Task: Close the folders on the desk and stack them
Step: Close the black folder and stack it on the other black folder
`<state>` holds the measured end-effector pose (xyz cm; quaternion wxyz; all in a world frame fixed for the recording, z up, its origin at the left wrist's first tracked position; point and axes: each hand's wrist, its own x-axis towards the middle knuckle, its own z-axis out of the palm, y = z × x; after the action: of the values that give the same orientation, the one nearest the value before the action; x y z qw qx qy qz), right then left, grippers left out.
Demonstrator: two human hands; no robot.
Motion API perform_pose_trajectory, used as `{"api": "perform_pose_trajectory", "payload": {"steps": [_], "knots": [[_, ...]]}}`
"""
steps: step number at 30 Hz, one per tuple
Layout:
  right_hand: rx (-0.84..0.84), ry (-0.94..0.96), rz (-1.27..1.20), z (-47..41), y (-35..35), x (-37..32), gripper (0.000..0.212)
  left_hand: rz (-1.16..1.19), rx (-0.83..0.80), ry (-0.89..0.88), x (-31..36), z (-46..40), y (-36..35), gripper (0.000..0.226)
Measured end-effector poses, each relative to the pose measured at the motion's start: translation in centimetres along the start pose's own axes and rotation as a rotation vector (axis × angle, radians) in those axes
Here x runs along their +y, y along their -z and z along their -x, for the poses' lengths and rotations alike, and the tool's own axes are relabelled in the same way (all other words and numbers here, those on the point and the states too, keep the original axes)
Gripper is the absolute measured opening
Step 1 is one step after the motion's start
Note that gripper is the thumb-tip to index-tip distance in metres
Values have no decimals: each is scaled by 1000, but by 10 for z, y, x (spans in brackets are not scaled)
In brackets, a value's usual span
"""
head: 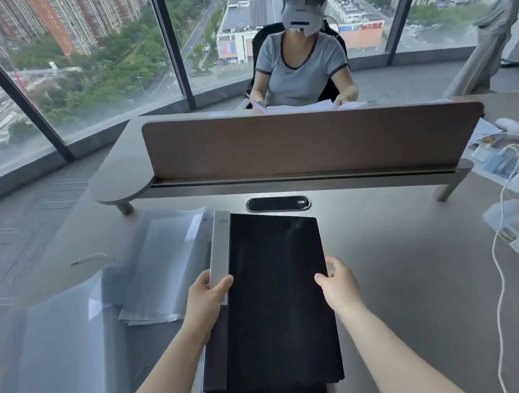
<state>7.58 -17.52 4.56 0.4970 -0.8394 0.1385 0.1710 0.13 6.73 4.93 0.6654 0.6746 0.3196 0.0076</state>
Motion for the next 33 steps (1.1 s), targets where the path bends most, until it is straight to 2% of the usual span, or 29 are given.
{"api": "perform_pose_trajectory", "payload": {"steps": [5,9,14,19,29,33], "knots": [[-53,-68,44,-1,-25,32,29,-102,11,65,-29,1,11,10],[-58,-92,62,-2,-39,46,28,-198,29,100,-44,-3,17,20],[-55,-101,132,-4,-49,51,30,-328,83,83,-53,-6,18,16],[-53,-110,179,-6,-56,58,36,-435,86,80,-62,-10,21,26],[37,-109,357,-14,-67,66,37,-592,95,36,-72,-15,24,43],[78,-104,445,-19,-69,68,37,-596,73,44,-72,-13,24,41]]}}
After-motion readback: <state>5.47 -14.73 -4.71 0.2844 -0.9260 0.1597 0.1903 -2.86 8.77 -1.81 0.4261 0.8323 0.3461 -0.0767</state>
